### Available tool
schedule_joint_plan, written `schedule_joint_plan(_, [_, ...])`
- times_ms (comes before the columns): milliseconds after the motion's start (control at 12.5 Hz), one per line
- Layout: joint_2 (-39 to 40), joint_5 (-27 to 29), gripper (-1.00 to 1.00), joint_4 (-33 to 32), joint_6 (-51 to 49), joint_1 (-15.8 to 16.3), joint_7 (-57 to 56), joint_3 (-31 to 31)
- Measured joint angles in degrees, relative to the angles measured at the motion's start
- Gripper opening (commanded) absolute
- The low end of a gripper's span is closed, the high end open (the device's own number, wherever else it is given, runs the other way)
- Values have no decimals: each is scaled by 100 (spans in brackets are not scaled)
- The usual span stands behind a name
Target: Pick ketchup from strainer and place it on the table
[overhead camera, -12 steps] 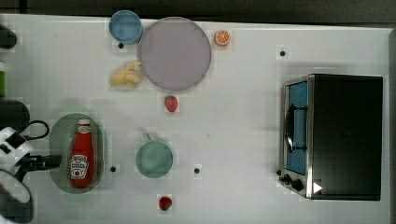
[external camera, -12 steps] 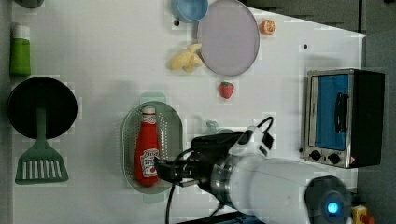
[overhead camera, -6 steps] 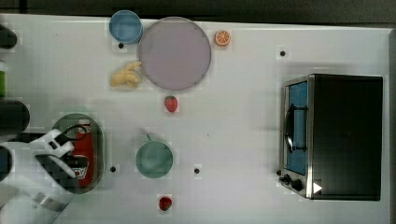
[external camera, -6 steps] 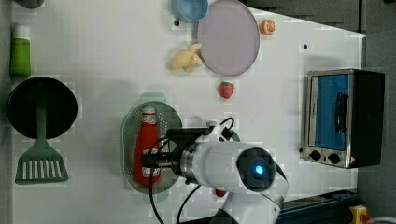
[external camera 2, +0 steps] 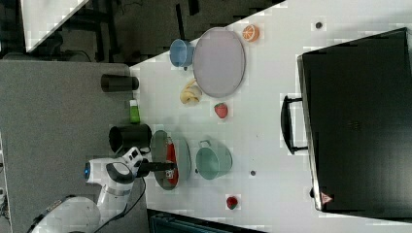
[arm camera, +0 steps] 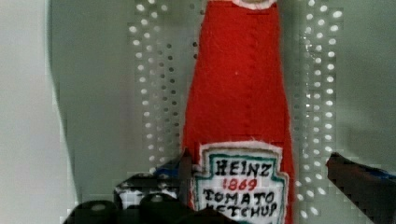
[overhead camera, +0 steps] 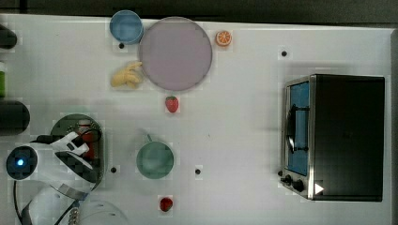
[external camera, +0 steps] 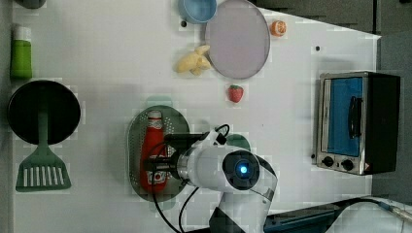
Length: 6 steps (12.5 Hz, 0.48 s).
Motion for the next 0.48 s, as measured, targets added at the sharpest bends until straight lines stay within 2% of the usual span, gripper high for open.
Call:
schedule_joint_plan(160, [157, -53, 100, 45, 159, 120, 91, -120])
schedule_joint_plan(240, [229, -69, 91, 67, 148, 127, 97, -120])
schedule_joint_plan(480, [257, -115, 21, 168, 168, 179, 185, -196])
